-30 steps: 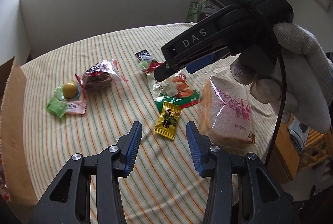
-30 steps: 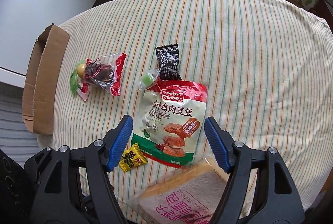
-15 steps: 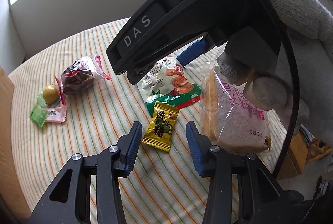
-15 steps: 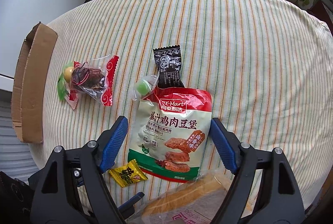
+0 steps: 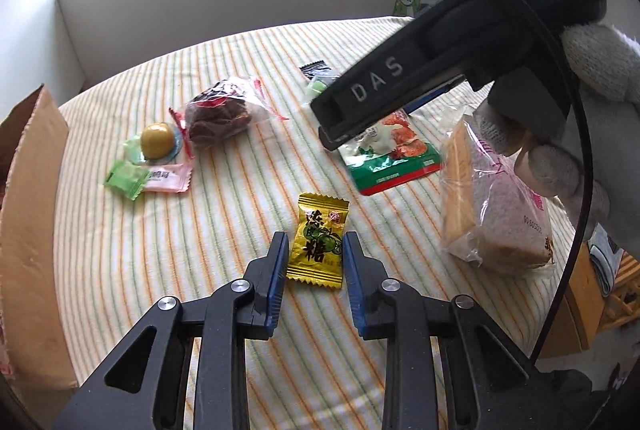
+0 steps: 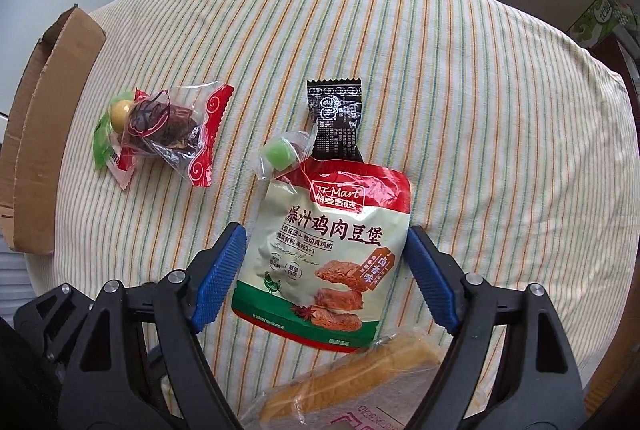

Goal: Organize snacks
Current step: 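Grasp the yellow candy with the left gripper while the right gripper approaches the red snack pouch, then carry the yellow candy and red pouch into the cardboard box and open both grippers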

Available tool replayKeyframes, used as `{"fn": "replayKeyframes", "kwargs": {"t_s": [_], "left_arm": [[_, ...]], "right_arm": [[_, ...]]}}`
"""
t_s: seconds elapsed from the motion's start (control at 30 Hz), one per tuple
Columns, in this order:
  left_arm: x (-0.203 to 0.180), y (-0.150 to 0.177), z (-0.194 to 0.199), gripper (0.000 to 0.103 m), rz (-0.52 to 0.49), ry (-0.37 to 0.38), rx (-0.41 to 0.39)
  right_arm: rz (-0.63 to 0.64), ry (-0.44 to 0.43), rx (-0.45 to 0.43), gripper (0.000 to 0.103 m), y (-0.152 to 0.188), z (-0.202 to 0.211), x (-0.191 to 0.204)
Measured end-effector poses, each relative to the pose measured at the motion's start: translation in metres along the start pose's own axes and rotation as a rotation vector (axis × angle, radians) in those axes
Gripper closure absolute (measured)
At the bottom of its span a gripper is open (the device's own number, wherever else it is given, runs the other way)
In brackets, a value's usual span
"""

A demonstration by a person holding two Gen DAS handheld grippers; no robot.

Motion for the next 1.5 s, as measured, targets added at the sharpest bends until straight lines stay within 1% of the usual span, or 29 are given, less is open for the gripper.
{"fn": "replayKeyframes", "kwargs": {"t_s": [0.07,0.2,0.3,0.33,0.37,0.43,0.6,0.67,0.8,0.83,0.93,0.97,1.07,1.23,1.27,1.37,1.5], "left_arm": [[0.007,0.002,0.003,0.077,0.025,-0.001,-0.002],[0.013,0.002,0.006,0.077,0.065,0.002,-0.006],[0.027,-0.001,0.000,0.077,0.077,0.004,-0.008],[0.037,-0.001,0.007,0.077,0.080,0.006,-0.009],[0.035,0.000,0.008,0.077,0.083,0.007,-0.010],[0.030,0.002,0.009,0.077,0.085,0.007,-0.013],[0.032,0.005,0.016,0.077,0.103,0.017,-0.017],[0.035,0.004,0.019,0.077,0.108,0.018,-0.018],[0.041,0.002,0.025,0.077,0.112,0.016,-0.026],[0.042,0.003,0.026,0.077,0.111,0.017,-0.029],[0.048,0.004,0.030,0.077,0.116,0.015,-0.033],[0.049,0.004,0.030,0.077,0.116,0.013,-0.034],[0.047,0.004,0.029,0.077,0.116,0.012,-0.036],[0.047,0.003,0.030,0.077,0.118,0.012,-0.046],[0.048,0.003,0.032,0.077,0.117,0.012,-0.048],[0.049,0.000,0.038,0.077,0.122,0.013,-0.062],[0.050,-0.002,0.047,0.077,0.125,0.012,-0.084]], "right_arm": [[0.027,0.025,0.002,0.019,0.000,-0.001,0.007],[0.057,0.017,0.007,0.021,-0.001,-0.001,0.011],[0.093,0.018,0.007,0.027,0.006,0.000,0.013],[0.101,0.016,0.006,0.030,0.006,0.001,0.011],[0.109,0.014,0.004,0.034,0.010,0.001,0.012],[0.118,0.008,-0.003,0.038,0.015,0.002,0.011],[0.117,-0.013,-0.028,0.040,0.023,0.004,0.012],[0.107,-0.023,-0.040,0.044,0.024,0.007,0.011],[0.100,-0.041,-0.066,0.048,0.027,0.020,-0.004],[0.103,-0.041,-0.074,0.052,0.028,0.022,-0.005],[0.101,-0.041,-0.095,0.054,0.031,0.028,-0.007],[0.099,-0.038,-0.100,0.067,0.032,0.029,-0.008],[0.091,-0.063,-0.110,0.067,0.032,0.036,-0.012],[0.109,-0.048,-0.139,0.070,0.032,0.046,-0.011],[0.112,-0.044,-0.146,0.077,0.032,0.049,-0.012],[0.108,-0.054,-0.169,0.077,0.033,0.063,-0.011],[0.121,-0.050,-0.191,0.078,0.034,0.070,-0.006]]}}
Point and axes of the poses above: each gripper's, at about its wrist camera, not at the fingertips, and z roughly against the way its jaws point, x to its left, y to its underside, the point moved 4 cm from there along -z, roughly the way its jaws point, and after that the axes turned 14 degrees about z, right-handed, at the moved point
